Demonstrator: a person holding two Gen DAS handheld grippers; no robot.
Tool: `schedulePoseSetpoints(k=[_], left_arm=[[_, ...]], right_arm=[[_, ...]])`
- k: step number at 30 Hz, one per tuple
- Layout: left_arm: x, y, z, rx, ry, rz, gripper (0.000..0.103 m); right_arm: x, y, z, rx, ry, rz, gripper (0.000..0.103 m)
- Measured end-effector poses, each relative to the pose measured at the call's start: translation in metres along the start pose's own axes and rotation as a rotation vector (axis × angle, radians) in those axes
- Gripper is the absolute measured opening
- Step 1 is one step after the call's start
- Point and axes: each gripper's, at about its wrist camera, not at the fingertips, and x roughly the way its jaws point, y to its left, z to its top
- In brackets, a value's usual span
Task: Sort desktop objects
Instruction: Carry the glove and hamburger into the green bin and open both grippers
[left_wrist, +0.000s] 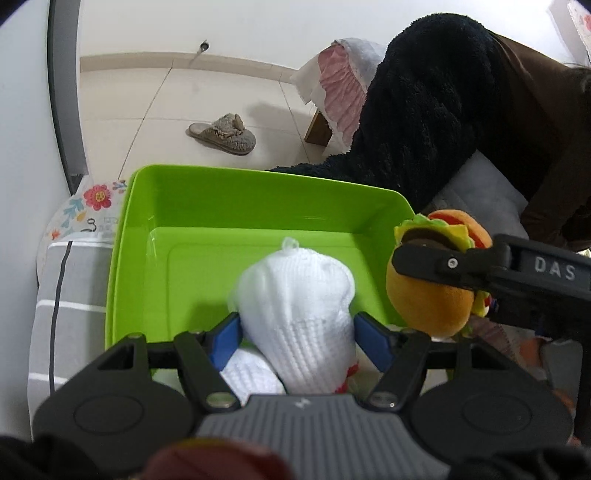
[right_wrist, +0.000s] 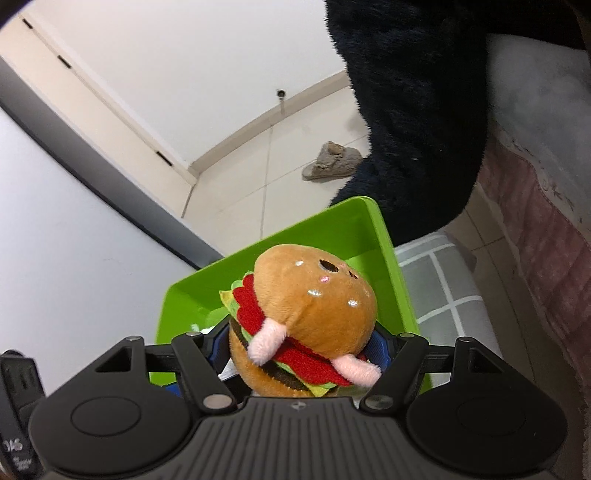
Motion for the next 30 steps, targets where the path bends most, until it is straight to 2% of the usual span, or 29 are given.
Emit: schedulePoseSetpoints(k=[8,19,24,26,29,30], left_arm=[[0.006,-0.008,-0.005,0.057,-0.026,0.039,0.068],[0.006,-0.009,-0.007,0.06,-0.048,0.058,0.07],[0.003,-0.01,-0.008,0.067,-0.049,0.068,0.079],[0.002,-0.011,-0.008,0.073,-0.049,0.067,0.082],[0.0,-0.012,-0.009,0.078,-0.05,0.068,0.094],[-0.001,-0.012,-0.009,0.078,-0.051,0.065,0.095]], right_arm=[[0.005,-0.002,-0.001,-0.006,0.017,-0.004,0.071],[0.008,0.001,-0.002,-0.016,0.026,-0.006,0.073],[0.009,0.001,-0.003,-0.006,0.034,-0.003,0.073],[0.008,0.001,-0.002,0.003,0.039,0.004,0.079],[0.008,0.002,-0.002,0.011,0.043,0.019,0.085],[0.007,0.002,-0.001,0.011,0.043,0.022,0.086]])
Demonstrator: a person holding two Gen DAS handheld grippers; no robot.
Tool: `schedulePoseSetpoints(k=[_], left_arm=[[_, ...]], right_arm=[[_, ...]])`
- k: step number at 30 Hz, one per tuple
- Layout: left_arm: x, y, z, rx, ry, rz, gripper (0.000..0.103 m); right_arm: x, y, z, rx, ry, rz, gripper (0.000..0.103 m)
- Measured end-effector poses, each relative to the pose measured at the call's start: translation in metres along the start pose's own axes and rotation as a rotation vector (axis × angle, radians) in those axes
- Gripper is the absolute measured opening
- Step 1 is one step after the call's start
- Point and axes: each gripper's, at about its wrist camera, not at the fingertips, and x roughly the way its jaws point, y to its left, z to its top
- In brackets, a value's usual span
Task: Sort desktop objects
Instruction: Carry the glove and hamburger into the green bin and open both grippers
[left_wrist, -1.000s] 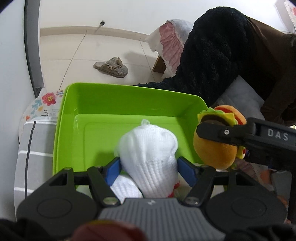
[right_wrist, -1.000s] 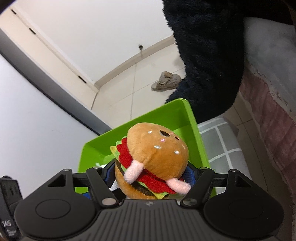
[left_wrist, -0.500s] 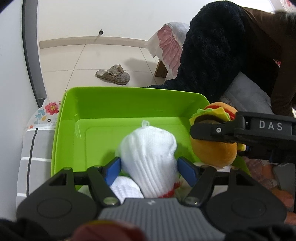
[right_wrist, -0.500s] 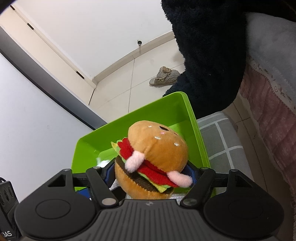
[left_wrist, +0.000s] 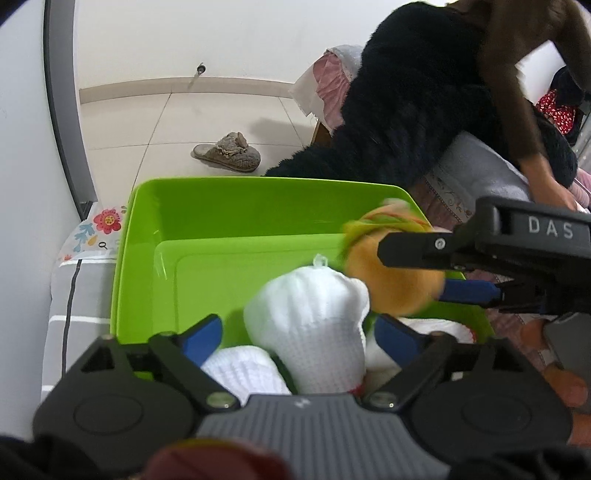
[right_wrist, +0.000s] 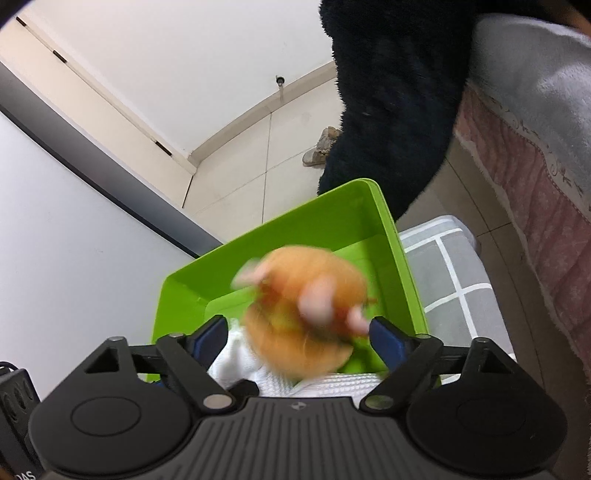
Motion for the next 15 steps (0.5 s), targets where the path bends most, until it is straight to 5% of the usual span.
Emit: schedulePoseSetpoints(k=[15], left_arm=[[-0.03,-0.004,-0.002,-0.022,-0.009,0.006,0.102]], right_arm=[[-0.027,0.001,0.003,-0.018,-0.01,-0.024,0.092]])
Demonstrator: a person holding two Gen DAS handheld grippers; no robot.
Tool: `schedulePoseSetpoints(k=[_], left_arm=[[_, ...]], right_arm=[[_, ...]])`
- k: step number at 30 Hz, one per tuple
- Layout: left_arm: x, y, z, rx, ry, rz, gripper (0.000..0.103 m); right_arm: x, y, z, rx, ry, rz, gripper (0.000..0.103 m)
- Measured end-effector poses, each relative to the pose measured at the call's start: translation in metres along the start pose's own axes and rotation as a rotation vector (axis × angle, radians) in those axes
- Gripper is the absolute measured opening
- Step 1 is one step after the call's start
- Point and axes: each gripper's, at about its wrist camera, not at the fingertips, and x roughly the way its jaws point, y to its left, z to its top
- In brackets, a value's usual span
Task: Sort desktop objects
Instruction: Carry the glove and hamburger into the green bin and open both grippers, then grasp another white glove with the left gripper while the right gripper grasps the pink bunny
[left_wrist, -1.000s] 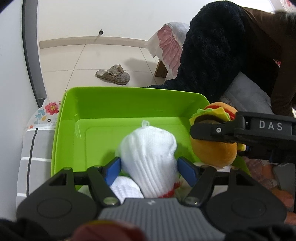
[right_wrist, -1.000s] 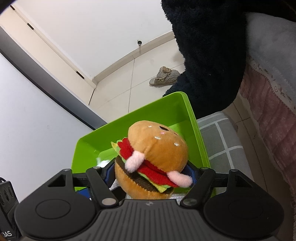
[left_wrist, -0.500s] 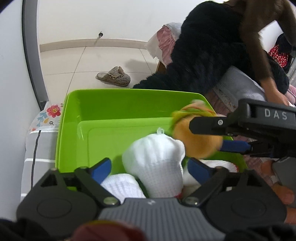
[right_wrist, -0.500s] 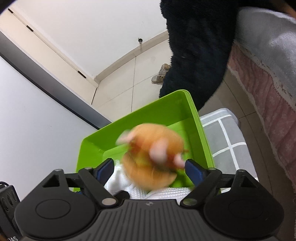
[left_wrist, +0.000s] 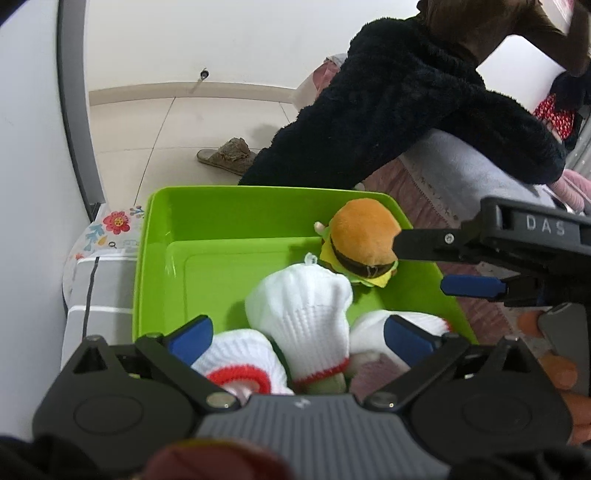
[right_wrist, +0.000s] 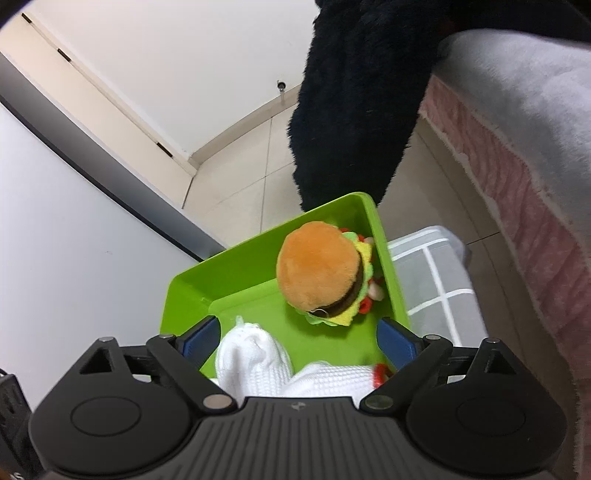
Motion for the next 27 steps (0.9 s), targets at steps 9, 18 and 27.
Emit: schedulePoseSetpoints(k=[9,18,27], left_arm=[[-0.04,-0.007,-0.004,-0.034,-0.018,0.006,0.102],[-0.081,-0.017,-0.016,-0.064,-0.022,-0.016,0.102],[-0.111,-0.021,-0.041,-0.068,0.006,0.007,0.103]], right_arm=[[-0.052,0.01,-0.005,0.013,-0.023,0.003,0.093],[-0.095,0.029,-0.023,-0.005,-0.02,-0.01,0.093],[-0.118,0.04,-0.056,-0.026,0.01,-0.031,0.094]])
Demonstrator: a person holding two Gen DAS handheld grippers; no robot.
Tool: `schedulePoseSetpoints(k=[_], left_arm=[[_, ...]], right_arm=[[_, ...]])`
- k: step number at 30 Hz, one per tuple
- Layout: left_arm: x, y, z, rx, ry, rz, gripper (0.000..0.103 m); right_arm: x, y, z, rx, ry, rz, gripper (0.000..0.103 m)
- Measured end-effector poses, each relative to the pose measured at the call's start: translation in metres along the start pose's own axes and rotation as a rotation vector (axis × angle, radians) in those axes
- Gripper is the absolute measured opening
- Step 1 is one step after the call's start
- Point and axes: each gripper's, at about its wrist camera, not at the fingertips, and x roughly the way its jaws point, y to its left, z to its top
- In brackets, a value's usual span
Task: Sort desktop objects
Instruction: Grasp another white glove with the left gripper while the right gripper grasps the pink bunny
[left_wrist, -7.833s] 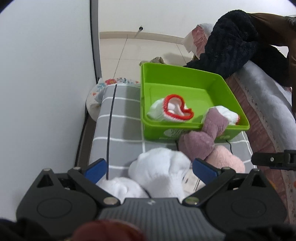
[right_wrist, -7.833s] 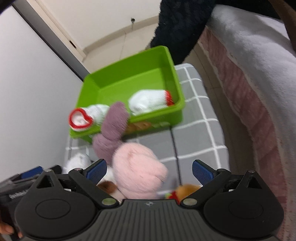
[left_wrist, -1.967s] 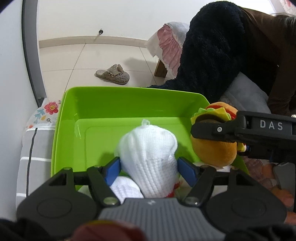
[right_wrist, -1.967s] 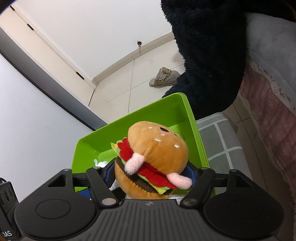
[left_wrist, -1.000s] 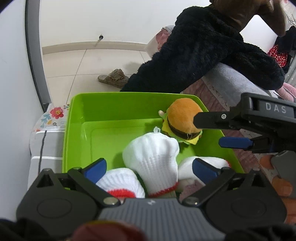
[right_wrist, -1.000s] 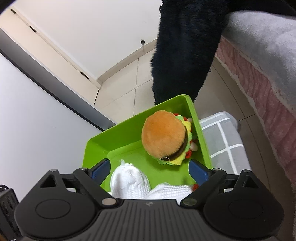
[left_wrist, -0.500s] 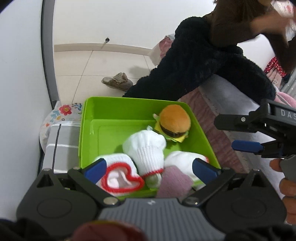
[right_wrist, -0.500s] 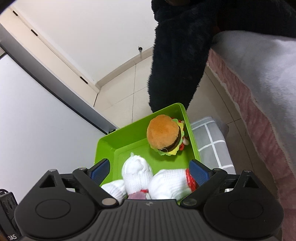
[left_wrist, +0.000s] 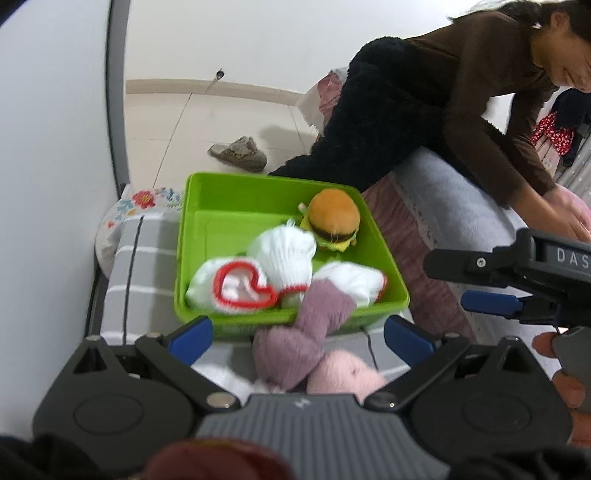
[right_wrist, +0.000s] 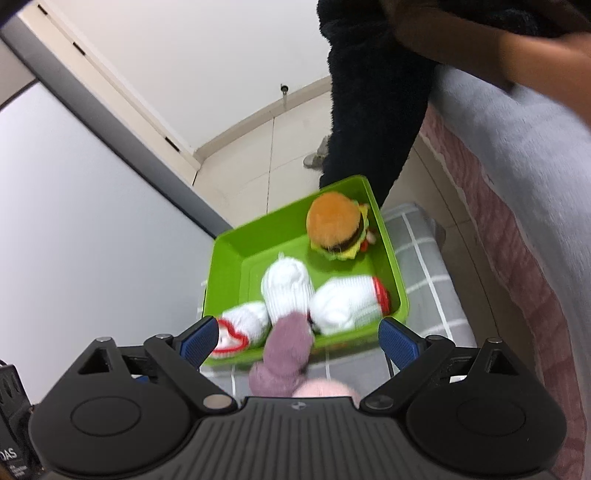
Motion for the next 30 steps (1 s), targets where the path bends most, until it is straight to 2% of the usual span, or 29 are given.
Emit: schedulePoseSetpoints(k=[7,12,14,15,23,30], left_arm=[[-0.005,0.018,-0.032,-0.055,0.053,0.024,0.103],[0.007,0.038,-0.048,-0.112,0.102,0.056,0.103],[0.009,0.043,-0.05,-0.122,0.11,0.072,0.103],[0.01,0.045,-0.051,-0.128,0.11,0.075,0.103],[0.016,0.06,-0.057,-0.172,0.126,0.121,0.102],[0.018,0.069,-0.058,-0.227,0.125,0.116,0.102]], right_arm=[[0.002,-0.005,-0.037,-0.01,0.059,-0.024,0.096],[0.026,-0.019,-0.063,0.023,0.133,-0.018,0.097],[0.039,-0.021,-0.065,0.046,0.191,-0.06,0.097],[0.041,-0.022,-0.065,0.045,0.193,-0.069,0.097],[0.047,-0.033,-0.069,0.088,0.215,-0.051,0.097],[0.053,-0.042,-0.07,0.151,0.236,-0.04,0.097]])
